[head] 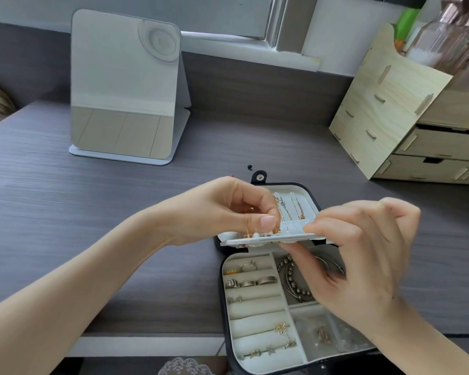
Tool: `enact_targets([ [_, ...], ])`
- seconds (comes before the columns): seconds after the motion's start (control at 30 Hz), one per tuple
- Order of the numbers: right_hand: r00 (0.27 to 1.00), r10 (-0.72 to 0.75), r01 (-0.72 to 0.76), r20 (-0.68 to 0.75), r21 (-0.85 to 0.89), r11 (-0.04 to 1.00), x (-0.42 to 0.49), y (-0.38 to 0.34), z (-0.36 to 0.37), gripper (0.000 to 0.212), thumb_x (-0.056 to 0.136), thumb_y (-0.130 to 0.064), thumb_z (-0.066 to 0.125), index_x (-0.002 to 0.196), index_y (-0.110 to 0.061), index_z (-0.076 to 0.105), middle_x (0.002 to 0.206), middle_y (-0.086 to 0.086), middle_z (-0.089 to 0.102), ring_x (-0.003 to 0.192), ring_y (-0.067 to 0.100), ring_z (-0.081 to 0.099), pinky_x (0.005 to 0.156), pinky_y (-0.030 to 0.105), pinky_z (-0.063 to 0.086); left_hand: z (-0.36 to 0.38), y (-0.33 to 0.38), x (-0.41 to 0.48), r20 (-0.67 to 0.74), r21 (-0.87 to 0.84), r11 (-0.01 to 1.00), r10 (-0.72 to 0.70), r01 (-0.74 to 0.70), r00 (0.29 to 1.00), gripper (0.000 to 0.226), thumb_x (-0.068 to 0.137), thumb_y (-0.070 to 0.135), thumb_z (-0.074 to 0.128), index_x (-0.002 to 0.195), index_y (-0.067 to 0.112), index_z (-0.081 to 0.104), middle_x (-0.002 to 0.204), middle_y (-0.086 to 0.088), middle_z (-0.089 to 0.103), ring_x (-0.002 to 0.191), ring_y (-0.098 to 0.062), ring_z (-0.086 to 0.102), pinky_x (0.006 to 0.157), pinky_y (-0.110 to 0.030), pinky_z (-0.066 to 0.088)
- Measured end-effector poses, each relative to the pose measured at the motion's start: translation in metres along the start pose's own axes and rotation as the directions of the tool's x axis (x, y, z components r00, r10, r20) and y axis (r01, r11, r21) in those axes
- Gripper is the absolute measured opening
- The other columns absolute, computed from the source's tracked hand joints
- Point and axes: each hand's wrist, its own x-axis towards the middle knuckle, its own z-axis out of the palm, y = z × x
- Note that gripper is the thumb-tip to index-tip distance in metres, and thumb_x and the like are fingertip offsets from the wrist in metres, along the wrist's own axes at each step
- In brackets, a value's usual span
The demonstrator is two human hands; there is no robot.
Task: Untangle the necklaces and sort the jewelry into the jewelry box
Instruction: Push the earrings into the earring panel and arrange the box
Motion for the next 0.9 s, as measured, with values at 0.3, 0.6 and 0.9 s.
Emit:
enact_targets([
  [0.3, 1.000, 0.004, -0.005, 0.028, 0.023, 1.000, -0.002, 0.001, -0.002, 0.024, 0.080, -0.032, 0.067, 0.091, -0.022, 0.048, 0.090, -0.013, 0.055, 0.082, 0.015, 0.052, 0.082, 0.034, 0.024, -0.002, 0.003, 0.001, 0.026, 0.212, 0.977, 0.009, -0.014, 1.000, 0.013, 0.079, 0.035, 0.064, 0.076, 0.023, 0.067, 0.076, 0.002, 0.059, 0.072, -0.014, 0.048, 0.072, -0.025, 0.041],
  [0.6, 0.986, 0.071, -0.072, 0.151, 0.000, 0.997, 0.018, 0.008, 0.009, 0.032, 0.081, -0.038, 0.069, 0.102, -0.017, 0.057, 0.090, -0.003, 0.065, 0.089, 0.018, 0.055, 0.085, 0.035, 0.026, -0.014, 0.008, -0.005, -0.160, -0.080, 0.997, -0.004, -0.009, 0.987, 0.050, 0.095, 0.052, 0.034, 0.100, 0.017, 0.070, 0.098, -0.001, 0.069, 0.095, -0.017, 0.063, 0.078, -0.023, 0.048],
  [0.9, 0.621, 0.299, -0.740, 0.724, 0.415, 0.529, 0.108, 0.099, 0.014, 0.028, 0.094, -0.038, 0.048, 0.097, -0.023, 0.070, 0.093, 0.001, 0.071, 0.089, 0.018, 0.064, 0.084, 0.028, 0.049, -0.019, 0.016, -0.012, -0.137, -0.028, 1.000, -0.007, 0.004, 0.991, 0.031, 0.081, 0.049, 0.054, 0.099, 0.030, 0.070, 0.100, 0.003, 0.071, 0.097, -0.014, 0.065, 0.079, -0.025, 0.047],
])
